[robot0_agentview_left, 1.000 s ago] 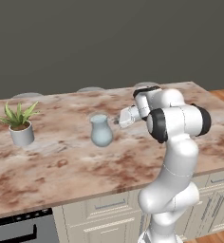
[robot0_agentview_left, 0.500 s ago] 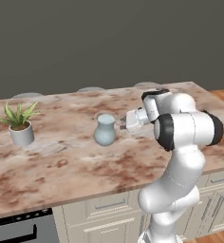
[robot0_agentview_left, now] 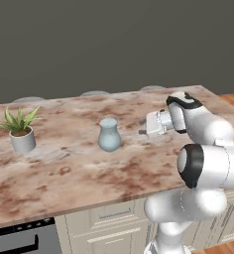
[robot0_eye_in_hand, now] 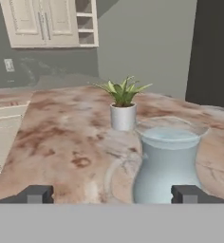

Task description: Place the pitcher and cup on the dining counter for serving.

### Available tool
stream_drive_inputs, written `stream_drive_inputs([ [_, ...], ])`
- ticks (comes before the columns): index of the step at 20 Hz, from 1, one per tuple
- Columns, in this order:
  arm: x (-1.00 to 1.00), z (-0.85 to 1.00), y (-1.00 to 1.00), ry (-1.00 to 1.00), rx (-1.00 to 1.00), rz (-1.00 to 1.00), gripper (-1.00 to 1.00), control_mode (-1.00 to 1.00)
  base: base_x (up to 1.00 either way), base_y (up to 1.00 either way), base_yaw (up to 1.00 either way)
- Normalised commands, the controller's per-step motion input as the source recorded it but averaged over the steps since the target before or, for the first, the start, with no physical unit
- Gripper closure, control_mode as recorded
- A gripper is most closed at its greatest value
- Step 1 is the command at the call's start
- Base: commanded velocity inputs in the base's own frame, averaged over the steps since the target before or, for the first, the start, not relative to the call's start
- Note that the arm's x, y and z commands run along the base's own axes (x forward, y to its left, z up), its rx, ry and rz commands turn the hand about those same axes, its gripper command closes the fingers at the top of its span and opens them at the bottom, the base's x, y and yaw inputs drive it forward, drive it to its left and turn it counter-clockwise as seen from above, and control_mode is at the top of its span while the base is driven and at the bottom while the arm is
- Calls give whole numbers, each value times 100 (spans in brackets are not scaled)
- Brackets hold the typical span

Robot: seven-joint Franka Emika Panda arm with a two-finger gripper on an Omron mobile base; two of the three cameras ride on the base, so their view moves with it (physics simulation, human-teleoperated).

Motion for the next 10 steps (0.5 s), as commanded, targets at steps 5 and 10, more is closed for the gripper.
stream_drive_inputs([
  [5,-61,50,-36,0,-5,-15,-100,-100,0,0,0],
  [10,-83,76,-13,7,-4,-35,-100,-100,0,0,0],
])
